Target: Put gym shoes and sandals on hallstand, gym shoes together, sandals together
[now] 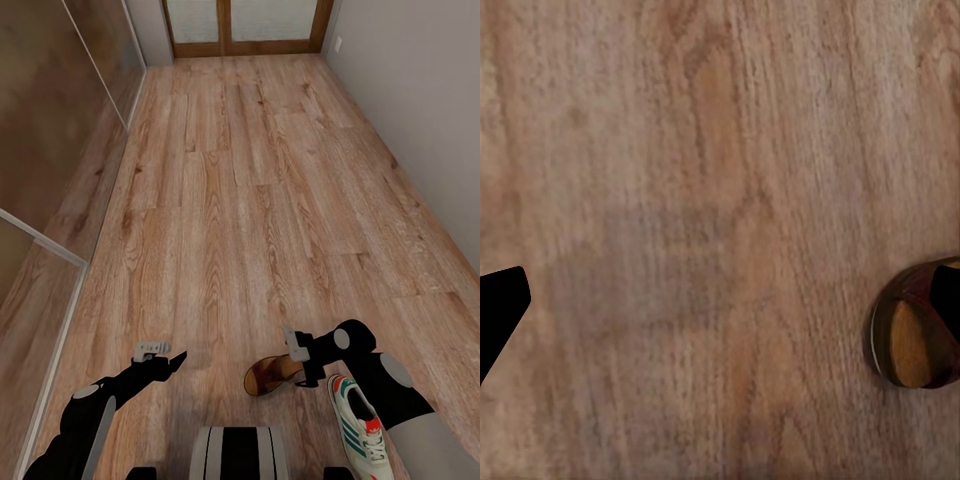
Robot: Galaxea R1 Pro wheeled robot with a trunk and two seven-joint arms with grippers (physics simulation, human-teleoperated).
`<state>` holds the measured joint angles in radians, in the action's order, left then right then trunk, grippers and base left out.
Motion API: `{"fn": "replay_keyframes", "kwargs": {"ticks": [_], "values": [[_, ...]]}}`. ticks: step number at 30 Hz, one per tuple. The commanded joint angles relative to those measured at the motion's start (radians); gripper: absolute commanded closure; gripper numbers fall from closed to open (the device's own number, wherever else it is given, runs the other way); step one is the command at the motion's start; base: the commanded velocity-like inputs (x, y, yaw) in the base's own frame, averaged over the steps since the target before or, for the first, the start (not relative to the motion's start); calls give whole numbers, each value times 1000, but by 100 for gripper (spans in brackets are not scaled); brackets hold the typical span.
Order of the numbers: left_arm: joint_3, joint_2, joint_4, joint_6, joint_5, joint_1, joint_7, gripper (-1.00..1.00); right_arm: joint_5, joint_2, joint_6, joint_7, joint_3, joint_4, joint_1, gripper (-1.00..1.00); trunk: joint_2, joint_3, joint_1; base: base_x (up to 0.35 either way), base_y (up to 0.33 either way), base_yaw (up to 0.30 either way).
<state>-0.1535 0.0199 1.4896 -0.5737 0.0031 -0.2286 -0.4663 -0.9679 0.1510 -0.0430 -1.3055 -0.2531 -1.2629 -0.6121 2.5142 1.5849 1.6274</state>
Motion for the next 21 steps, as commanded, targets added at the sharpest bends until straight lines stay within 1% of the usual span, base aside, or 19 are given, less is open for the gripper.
{"fn": "replay_keyframes", "kwargs": {"ticks": [1, 13, 21], "values": [[0, 0, 0, 0, 0, 0, 0, -100, 0, 1, 0, 0, 0, 2, 0, -100, 0, 0, 0, 0, 0, 0], [0, 0, 0, 0, 0, 1, 0, -100, 0, 5, 0, 2, 0, 94, 0, -100, 0, 0, 0, 0, 0, 0], [0, 0, -1, 0, 0, 0, 0, -100, -1, 5, 0, 2, 2, 104, 0, -100, 2, 31, 4, 0, 0, 0]]}}
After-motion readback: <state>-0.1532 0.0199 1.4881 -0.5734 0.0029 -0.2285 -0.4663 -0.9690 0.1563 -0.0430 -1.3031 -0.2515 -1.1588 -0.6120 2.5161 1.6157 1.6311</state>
